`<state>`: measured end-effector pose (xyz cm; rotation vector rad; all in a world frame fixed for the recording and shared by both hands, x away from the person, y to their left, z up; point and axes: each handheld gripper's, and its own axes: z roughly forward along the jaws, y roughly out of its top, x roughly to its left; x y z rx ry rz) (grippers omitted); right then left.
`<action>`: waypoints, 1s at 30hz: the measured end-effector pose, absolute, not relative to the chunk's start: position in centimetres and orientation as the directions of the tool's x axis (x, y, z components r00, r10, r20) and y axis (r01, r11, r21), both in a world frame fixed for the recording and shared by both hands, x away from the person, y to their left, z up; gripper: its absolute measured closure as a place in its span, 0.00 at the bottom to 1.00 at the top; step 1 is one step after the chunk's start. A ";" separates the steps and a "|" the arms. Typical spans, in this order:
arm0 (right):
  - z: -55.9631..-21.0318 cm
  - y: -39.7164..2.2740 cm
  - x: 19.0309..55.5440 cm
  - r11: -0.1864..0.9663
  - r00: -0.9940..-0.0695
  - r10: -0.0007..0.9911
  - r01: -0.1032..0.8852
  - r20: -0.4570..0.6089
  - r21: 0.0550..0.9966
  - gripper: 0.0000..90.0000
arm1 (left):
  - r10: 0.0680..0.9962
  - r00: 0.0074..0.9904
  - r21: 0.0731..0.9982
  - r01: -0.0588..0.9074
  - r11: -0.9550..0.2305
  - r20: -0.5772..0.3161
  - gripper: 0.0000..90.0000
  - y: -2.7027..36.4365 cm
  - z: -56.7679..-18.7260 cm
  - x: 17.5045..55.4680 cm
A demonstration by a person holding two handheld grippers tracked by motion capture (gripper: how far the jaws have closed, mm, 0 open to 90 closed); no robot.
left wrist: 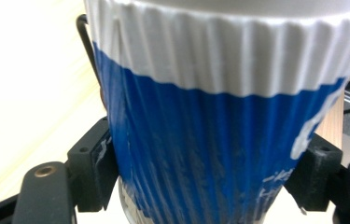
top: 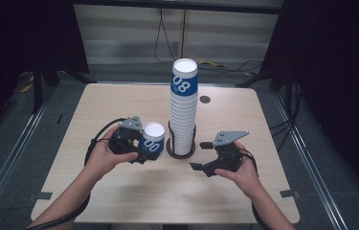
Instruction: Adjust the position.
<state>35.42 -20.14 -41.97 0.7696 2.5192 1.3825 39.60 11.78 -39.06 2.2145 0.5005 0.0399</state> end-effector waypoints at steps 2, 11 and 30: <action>-42.1 -20.2 35.4 0.436 -0.853 0.512 0.358 0.100 0.826 0.16 | 0.360 0.923 0.750 0.335 -0.571 -0.138 0.26 11.5 -39.1 39.5; -42.7 -20.0 35.3 0.451 -0.860 0.500 0.357 0.099 0.818 0.16 | 0.319 0.940 0.708 0.305 -0.637 -0.117 0.26 10.5 -39.7 39.1; -43.4 -20.0 34.8 0.474 -0.873 0.475 0.360 0.110 0.804 0.16 | 0.251 0.963 0.608 0.255 -0.752 -0.093 0.28 8.3 -40.7 38.3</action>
